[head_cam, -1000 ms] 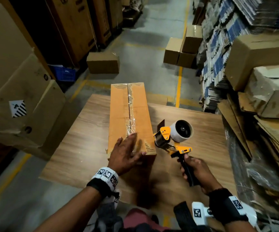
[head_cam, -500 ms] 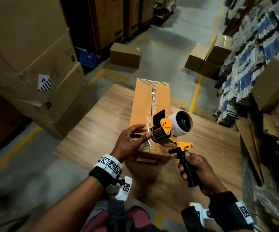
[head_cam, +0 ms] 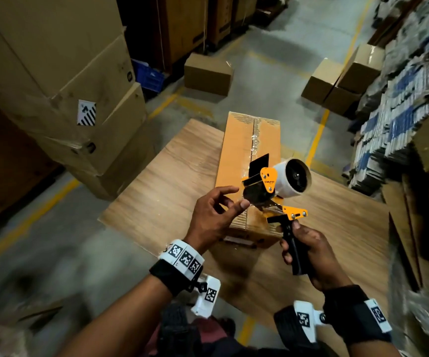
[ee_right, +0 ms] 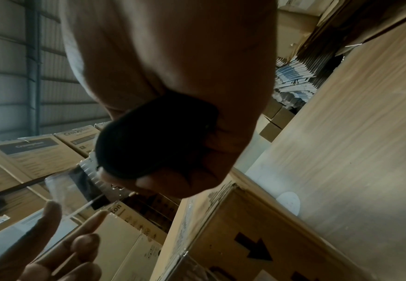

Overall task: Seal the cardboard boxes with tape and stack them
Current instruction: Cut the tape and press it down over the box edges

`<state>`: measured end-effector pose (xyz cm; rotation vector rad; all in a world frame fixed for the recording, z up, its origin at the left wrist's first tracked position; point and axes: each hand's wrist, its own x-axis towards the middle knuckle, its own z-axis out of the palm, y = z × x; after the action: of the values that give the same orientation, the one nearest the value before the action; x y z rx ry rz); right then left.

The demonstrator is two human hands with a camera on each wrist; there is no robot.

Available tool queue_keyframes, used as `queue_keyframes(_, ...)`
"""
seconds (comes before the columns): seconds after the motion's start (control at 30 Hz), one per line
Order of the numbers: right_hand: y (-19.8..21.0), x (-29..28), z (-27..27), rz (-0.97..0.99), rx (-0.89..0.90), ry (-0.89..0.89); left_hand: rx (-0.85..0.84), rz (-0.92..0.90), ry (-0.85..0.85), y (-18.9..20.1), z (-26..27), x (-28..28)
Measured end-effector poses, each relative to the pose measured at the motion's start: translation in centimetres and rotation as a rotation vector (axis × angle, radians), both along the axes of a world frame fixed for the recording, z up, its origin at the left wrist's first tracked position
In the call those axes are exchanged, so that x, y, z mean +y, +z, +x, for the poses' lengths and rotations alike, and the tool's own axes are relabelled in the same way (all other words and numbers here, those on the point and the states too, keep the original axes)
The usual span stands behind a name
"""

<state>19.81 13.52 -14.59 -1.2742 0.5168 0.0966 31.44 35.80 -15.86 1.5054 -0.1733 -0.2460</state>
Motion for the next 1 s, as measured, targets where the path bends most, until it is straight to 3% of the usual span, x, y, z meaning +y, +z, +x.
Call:
queue_keyframes(0.2, 0.2, 0.0, 0.5, -0.029, -0.023, -0.007, -0.056, -0.122, -0.074, 0.6, -1.1, -0.2)
queue_keyframes(0.6, 0.2, -0.7, 0.1, -0.119, -0.084, 0.013, 0.433, -0.384, -0.341, 2.0, -0.4, 1.3)
queue_keyframes(0.7, 0.3, -0.7, -0.1, -0.175, -0.123, 0.02, 0.575, -0.362, -0.346, 2.5, -0.2, 1.1)
queue_keyframes(0.87, 0.2, -1.4, -0.1, -0.322, -0.226, 0.026, 0.666, -0.244, -0.179, 2.0, -0.1, 0.6)
queue_keyframes(1.0, -0.3, -2.0, -0.4, -0.444, -0.295, 0.059, 0.817, -0.209, -0.231, 1.6, 0.4, 1.4)
